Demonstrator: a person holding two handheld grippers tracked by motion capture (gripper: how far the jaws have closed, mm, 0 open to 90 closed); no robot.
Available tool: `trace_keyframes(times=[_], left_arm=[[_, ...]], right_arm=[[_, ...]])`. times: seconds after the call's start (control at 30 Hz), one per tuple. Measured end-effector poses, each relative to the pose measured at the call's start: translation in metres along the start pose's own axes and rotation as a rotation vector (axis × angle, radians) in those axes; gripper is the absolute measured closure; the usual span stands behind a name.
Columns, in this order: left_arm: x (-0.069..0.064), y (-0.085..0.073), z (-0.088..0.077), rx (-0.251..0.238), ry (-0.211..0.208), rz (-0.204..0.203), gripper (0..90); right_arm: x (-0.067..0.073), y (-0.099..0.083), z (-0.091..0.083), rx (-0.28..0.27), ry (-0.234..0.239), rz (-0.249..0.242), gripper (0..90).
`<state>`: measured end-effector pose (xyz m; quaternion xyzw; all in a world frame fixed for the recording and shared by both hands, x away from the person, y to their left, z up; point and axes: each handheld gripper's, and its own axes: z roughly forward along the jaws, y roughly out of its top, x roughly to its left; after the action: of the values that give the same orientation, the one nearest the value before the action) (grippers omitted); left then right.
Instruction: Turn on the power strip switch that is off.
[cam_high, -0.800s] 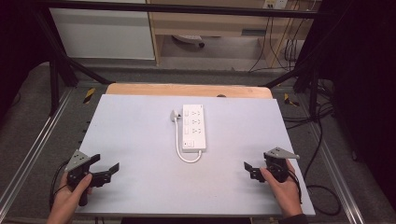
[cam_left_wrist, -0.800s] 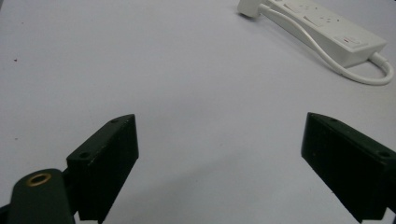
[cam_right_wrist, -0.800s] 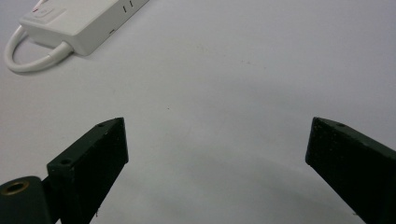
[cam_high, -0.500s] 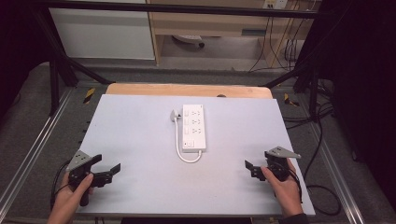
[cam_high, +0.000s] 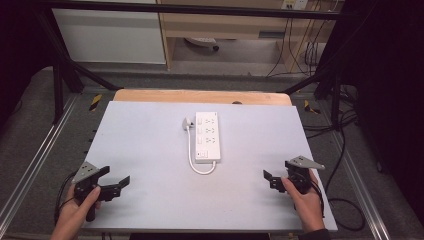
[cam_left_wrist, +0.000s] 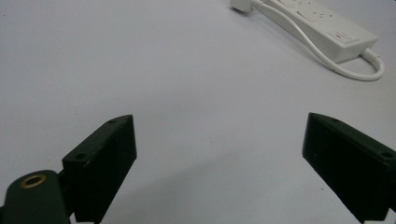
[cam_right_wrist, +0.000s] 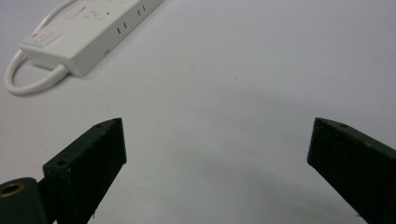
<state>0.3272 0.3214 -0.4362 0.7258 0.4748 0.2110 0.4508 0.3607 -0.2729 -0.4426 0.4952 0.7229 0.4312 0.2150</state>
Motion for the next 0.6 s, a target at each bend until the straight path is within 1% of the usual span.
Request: trace_keyframes(times=[0.07, 0.3, 0.47, 0.6], left_arm=[[-0.0002, 0.0000, 0.0002, 0.002, 0.000, 0.001, 9.8], [-0.0012, -0.0003, 0.0012, 0.010, -0.004, 0.005, 9.7], [-0.0016, -0.0006, 0.0015, 0.013, -0.005, 0.008, 9.7], [-0.0016, -0.0005, 0.0014, 0.011, -0.006, 0.010, 9.5]], right_arm=[[-0.0008, 0.0006, -0.0016, -0.013, -0.003, 0.002, 4.9], [0.0002, 0.0024, -0.0035, -0.029, 0.003, 0.004, 4.3], [0.0017, 0.0045, -0.0072, -0.057, 0.011, 0.011, 3.4], [0.0042, 0.0064, -0.0091, -0.069, 0.011, -0.004, 2.9]])
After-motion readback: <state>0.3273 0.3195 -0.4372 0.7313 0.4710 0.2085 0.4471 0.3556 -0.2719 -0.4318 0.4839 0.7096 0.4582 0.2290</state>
